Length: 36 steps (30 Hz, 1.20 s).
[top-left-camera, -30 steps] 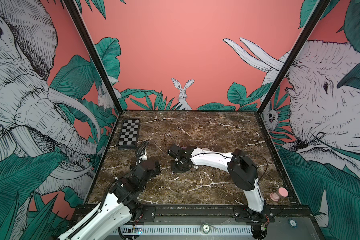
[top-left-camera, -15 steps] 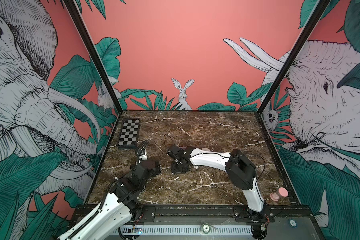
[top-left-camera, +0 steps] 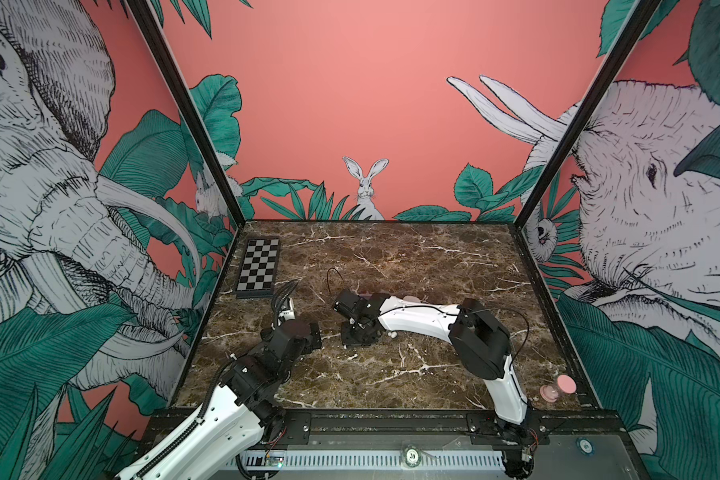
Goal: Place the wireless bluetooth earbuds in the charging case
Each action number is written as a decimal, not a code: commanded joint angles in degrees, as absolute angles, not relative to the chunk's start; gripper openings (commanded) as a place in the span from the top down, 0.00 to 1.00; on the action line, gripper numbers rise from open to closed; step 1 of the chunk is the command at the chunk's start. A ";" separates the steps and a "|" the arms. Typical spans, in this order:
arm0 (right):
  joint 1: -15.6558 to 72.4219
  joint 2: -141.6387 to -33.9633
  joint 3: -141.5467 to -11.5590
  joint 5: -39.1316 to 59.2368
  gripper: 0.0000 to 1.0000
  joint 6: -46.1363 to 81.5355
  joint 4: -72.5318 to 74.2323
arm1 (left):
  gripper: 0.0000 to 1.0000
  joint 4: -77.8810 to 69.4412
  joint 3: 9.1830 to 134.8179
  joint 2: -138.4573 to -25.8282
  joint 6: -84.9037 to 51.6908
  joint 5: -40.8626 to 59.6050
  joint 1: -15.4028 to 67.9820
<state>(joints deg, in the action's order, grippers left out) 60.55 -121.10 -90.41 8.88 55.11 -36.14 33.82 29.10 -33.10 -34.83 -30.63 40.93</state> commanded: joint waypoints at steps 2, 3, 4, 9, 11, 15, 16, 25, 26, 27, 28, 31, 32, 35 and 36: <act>60.82 -122.51 -91.81 8.98 0.72 55.57 -36.04 | 0.01 32.49 28.48 -33.13 -34.72 -30.59 40.50; 60.82 -122.61 -91.76 9.01 0.72 55.57 -36.04 | 0.01 32.45 28.45 -33.13 -34.72 -30.67 40.52; 60.78 -122.69 -91.86 9.05 0.72 55.55 -35.99 | 0.01 32.45 28.42 -33.13 -34.80 -30.67 40.52; 60.82 -122.78 -91.89 9.30 0.73 55.63 -35.88 | 0.01 32.43 28.34 -33.22 -34.72 -30.49 40.52; 60.80 -122.79 -91.93 9.36 0.74 55.63 -35.89 | 0.01 32.35 28.43 -33.22 -34.71 -30.42 39.12; 60.83 -122.86 -91.72 9.41 0.74 55.72 -35.65 | 0.01 32.34 28.30 -33.22 -34.72 -30.24 38.76; 60.84 -122.95 -91.67 9.43 0.75 55.73 -35.66 | 0.01 32.34 28.37 -33.22 -34.72 -30.26 38.77; 60.82 -123.43 -92.42 9.16 0.75 56.07 -35.91 | 0.01 32.25 28.32 -33.22 -34.69 -30.07 38.59; 60.83 -123.47 -92.66 9.16 0.75 56.07 -35.99 | 0.01 32.21 28.31 -33.31 -34.72 -30.01 38.58; 60.82 -123.68 -92.91 9.17 0.75 56.10 -36.22 | 0.01 32.26 28.30 -33.31 -34.67 -29.99 38.57; 60.82 -123.83 -93.19 9.22 0.75 56.03 -36.41 | 0.01 32.21 28.38 -33.31 -34.72 -30.00 38.55; 60.82 -124.23 -93.77 9.51 0.75 56.16 -36.40 | 0.01 32.26 28.32 -33.31 -34.71 -29.91 38.49; 60.82 -124.29 -93.97 9.57 0.76 56.16 -36.39 | 0.01 32.17 28.22 -33.24 -34.67 -29.89 38.44; 60.82 -124.67 -94.59 9.60 0.76 56.16 -36.58 | 0.01 32.09 28.21 -33.31 -34.66 -29.81 38.34; 60.83 -124.88 -94.82 9.66 0.76 56.16 -36.73 | 0.01 32.08 28.21 -33.31 -34.67 -29.84 38.34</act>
